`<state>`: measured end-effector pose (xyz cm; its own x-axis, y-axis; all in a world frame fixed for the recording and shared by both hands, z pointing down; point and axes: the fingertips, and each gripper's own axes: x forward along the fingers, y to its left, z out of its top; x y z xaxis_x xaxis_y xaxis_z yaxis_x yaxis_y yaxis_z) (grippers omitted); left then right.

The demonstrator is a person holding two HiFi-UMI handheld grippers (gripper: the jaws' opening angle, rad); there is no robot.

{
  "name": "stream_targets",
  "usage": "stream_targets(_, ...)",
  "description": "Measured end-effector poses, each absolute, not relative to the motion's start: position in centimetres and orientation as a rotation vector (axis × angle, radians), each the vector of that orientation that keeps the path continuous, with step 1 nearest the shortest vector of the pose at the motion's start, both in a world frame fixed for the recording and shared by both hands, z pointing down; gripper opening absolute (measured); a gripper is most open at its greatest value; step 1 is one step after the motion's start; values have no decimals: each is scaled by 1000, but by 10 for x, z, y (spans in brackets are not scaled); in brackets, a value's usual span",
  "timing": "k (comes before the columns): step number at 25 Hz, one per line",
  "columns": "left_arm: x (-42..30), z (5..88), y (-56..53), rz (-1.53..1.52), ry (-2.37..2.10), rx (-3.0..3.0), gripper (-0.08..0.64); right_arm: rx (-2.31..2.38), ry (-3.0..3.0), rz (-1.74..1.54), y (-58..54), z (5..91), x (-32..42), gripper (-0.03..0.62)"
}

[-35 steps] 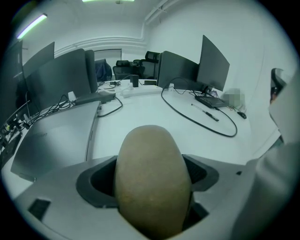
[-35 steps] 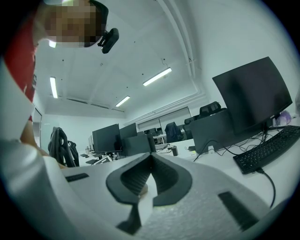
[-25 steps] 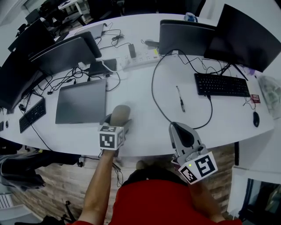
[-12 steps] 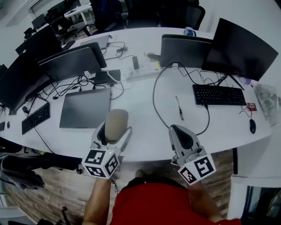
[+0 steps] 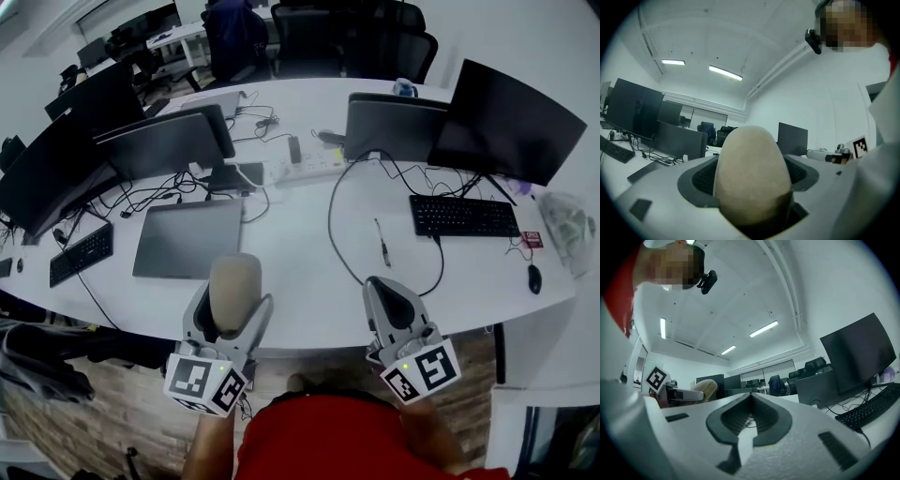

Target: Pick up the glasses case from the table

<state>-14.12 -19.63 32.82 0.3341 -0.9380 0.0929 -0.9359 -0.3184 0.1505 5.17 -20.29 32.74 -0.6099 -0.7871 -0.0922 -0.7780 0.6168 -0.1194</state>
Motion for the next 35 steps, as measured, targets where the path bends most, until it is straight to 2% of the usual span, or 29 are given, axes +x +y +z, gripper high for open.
stream_targets(35,-140,324,-189,-45,-1681,2446,388,-1342,2723,-25,-190,325,47,4)
